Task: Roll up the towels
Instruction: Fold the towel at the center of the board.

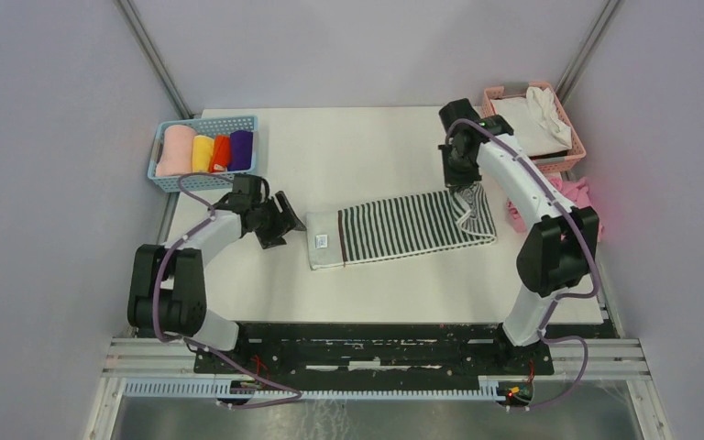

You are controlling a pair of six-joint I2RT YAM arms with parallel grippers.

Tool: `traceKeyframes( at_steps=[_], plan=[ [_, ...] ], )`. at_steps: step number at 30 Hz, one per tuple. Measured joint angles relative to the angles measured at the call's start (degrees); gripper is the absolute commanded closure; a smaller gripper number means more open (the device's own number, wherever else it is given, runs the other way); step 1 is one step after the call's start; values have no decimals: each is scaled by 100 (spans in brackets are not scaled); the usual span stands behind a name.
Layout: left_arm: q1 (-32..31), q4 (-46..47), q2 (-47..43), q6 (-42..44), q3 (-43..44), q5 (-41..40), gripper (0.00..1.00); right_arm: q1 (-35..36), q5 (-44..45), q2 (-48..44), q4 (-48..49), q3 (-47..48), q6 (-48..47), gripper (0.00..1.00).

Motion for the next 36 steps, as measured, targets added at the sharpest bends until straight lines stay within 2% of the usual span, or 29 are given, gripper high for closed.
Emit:
traceKeyframes(
  at_steps=[3,9,14,23,36],
  plan=[
    [-216,315,269,-227,-83,46,33,450,-446,146,0,127,138,99],
    [-452,807,715,-509,-168,46,58,1250,-796,579,24,566,487,99],
    [-549,1156,780,-691,-308,46,69,1880,-892,833,168,721,841,100],
    [-658,1478,807,-780,-415,28,73,2732,-1049,1521,376,1530,1353,99],
    [-706,1631,741,-839,-538,-9,74,3289,-1287,2184,876,1878,2050,98]
  ],
)
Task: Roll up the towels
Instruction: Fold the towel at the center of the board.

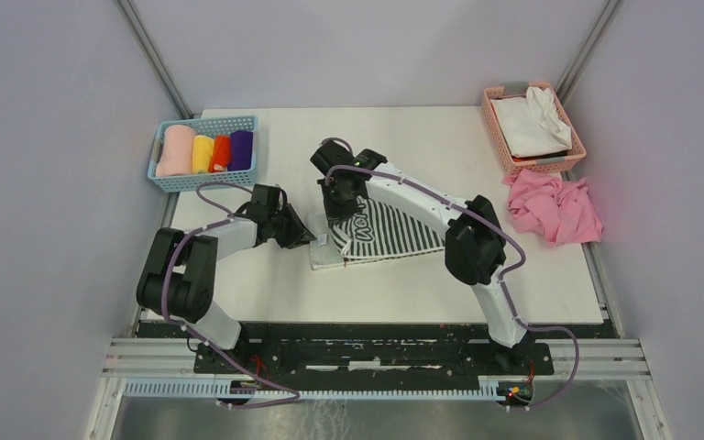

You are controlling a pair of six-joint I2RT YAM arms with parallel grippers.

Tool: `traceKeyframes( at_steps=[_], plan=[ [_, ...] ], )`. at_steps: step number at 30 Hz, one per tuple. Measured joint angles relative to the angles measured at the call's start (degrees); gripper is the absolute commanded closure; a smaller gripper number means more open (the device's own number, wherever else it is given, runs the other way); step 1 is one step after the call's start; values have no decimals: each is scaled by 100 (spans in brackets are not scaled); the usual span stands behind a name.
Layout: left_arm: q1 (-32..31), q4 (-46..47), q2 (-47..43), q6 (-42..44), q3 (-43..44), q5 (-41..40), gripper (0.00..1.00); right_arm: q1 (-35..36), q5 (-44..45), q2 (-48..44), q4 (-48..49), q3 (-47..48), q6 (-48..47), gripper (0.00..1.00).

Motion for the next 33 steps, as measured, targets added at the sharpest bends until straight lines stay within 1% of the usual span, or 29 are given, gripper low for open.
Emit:
traceKeyframes(
  at_steps=[11,14,18,19,21,22,25,27,28,32,33],
  plan=[
    [-28,-7,-79,-2,-61,-79,75,107,-501,468,328,55,258,96],
    [-28,-7,-79,-4,-61,-81,75,127,-651,557,413,57,304,91],
    [-28,-2,-81,-4,-68,-83,74,144,-774,691,479,57,330,81],
    [-28,0,-83,-4,-70,-85,74,146,-802,719,487,57,326,77],
    [-33,-7,-96,-7,-79,-107,74,144,-866,754,494,57,306,62],
    [-33,-22,-118,-7,-87,-133,73,144,-905,754,496,57,306,57],
    [-33,-157,-275,-9,-140,-341,68,149,-1051,717,544,35,138,48],
    [-33,-323,-428,-11,-181,-533,64,146,-1067,520,627,-151,-37,46],
    [-31,-420,-518,-11,-203,-645,60,129,-1056,348,671,-319,-131,45],
    [-26,-964,-1043,-13,-295,-1172,48,-55,-1082,-822,898,-1287,-450,44],
    [-26,-1108,-1217,-13,-299,-1290,47,-192,-1097,-1266,1038,-1659,-546,44]
  ],
)
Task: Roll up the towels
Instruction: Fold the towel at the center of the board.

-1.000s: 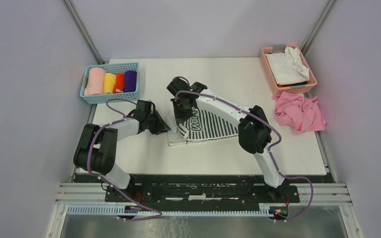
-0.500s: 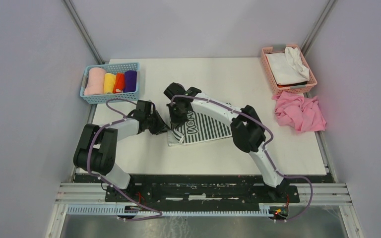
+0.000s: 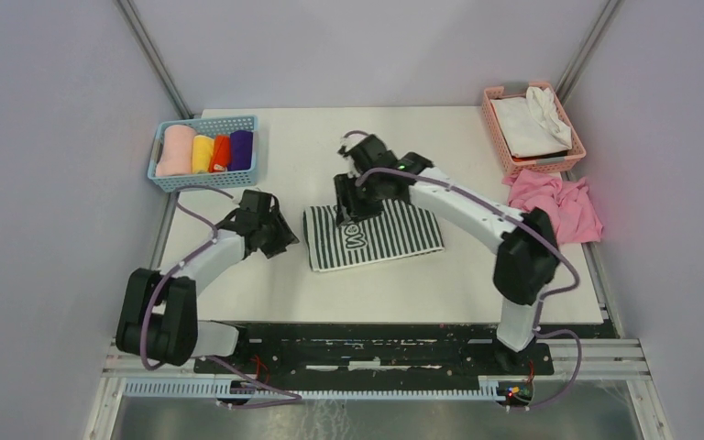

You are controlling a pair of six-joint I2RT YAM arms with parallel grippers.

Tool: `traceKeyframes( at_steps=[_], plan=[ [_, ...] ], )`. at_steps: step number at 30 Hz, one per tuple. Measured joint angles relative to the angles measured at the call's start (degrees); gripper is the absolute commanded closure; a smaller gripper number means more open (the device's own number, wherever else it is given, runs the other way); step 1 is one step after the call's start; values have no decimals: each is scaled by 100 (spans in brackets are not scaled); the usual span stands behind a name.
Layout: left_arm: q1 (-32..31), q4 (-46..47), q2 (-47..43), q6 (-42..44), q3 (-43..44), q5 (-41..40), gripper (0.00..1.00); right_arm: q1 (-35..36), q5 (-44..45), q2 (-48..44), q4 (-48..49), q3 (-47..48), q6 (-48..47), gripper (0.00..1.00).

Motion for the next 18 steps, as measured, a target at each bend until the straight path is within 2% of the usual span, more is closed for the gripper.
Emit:
traceKeyframes(
  at_steps=[3,7,12,15,18],
  plan=[
    [0,-363,-564,2,17,-275,43,-608,-114,-927,315,-807,-157,44],
    [-107,-721,-1058,2,297,-341,42,-1709,-533,-1631,1075,-2076,-236,44],
    [-758,-629,-1060,-28,728,-251,45,-2662,-1110,-1687,1714,-3370,-181,45],
    [-1102,-210,-820,-173,728,63,50,-3062,-1545,-1650,2186,-3823,-33,46],
    [-1187,341,-348,-282,586,297,54,-3383,-1897,-1480,2850,-4153,197,47]
  ],
)
